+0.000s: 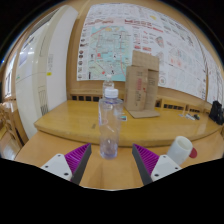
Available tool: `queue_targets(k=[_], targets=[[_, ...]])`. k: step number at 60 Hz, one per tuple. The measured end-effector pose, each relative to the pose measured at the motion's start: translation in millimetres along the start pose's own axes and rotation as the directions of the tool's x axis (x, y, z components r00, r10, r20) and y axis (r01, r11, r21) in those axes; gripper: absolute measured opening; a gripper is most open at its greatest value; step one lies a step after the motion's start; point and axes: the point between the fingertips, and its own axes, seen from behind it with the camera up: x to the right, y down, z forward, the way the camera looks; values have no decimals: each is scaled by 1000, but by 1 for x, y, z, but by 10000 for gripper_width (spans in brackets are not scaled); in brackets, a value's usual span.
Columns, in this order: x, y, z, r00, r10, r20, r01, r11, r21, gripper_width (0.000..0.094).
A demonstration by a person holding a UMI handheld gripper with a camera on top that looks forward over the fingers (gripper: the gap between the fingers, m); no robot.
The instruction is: Pour water
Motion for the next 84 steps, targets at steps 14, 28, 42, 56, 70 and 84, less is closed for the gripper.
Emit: queue_targets(k=[14,28,42,56,70,84], targets=[[-9,-21,97,999,9,-46,-6,998,59,780],[-8,-27,120,1000,2,-24,0,995,97,468],[-21,-46,100,998,10,58,-18,991,133,307],[-26,-144,16,885,311,347,-392,899,193,309],[23,-217,-55,224,708,670,-912,395,-113,307],[121,-196,-44,-439,645,625,-890,-218,-400,305]])
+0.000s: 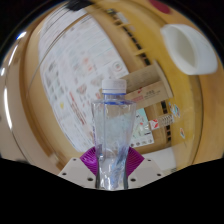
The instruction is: Pour water
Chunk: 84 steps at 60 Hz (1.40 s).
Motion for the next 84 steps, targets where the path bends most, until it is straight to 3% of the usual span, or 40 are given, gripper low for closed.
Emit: queue_targets(k=[9,15,27,32,38,44,50,56,64,75,84], targets=[[31,-49,-18,969,245,23,-246,962,120,305],[37,-65,-24,950,312,28,-313,939,146,304],[17,-43,-17,971,238,-27,-236,971,44,304],[-2,-32,-5,995,74,-73,-76,997,-30,306],[-32,-29,3,958,-271,-97,257,956,-142,306],[-76,-40,20,757,-645,-101,621,759,-197,306],[-117,-84,18,451,-885,-116,863,466,-195,307],[-138,-139,7,113,-983,-143,963,144,-226,306],[-111,-211,-20,-245,-954,-171,916,-169,-364,304],[-17,-288,-68,-431,-889,-152,764,-270,-587,306],[48,-325,-103,-459,-877,-141,693,-254,-674,307]])
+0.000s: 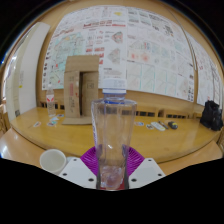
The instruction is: Pour water
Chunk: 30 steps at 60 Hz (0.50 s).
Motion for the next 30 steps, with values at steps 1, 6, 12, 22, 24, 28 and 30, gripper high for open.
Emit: queue_targets(k=[1,6,12,22,24,28,30], targets=[[0,6,2,1000,3,-1,-3,1000,-7,306],[7,34,11,1000,14,-5,-14,999,-47,309],[9,45,9,1000,28,-14,-28,999,-22,318],[9,48,7,999,28,-22,-29,999,-43,510],[11,52,6,999,27,-30,-29,997,-70,586],[11,61,2,999,30,-27,-33,991,-129,801],[10,64,-3,999,39,-27,-42,987,-157,842]])
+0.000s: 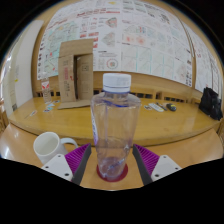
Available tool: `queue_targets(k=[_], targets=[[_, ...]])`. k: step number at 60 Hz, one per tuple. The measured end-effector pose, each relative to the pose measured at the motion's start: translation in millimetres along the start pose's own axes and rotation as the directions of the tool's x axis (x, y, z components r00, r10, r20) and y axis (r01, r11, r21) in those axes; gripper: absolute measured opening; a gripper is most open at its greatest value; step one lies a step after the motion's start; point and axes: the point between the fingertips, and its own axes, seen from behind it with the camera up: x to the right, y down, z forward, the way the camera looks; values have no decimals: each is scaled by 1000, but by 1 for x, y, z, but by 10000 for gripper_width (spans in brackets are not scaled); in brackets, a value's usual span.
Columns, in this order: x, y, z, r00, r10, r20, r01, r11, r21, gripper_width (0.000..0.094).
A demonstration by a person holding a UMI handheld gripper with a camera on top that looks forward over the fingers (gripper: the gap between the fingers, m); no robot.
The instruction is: Pour water
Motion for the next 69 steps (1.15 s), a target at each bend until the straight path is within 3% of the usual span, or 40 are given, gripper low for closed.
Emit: queue_targets(k=[18,42,55,69], targets=[[-7,-6,-129,996,-48,-74,43,997,-65,848],[-65,2,-367,996,-3,-94,-1,999,-41,853],[-70,15,-424,993,3,-115,-6,1000,-28,849],[-57,14,-440,990,1,-144,-6,1000,-29,853]])
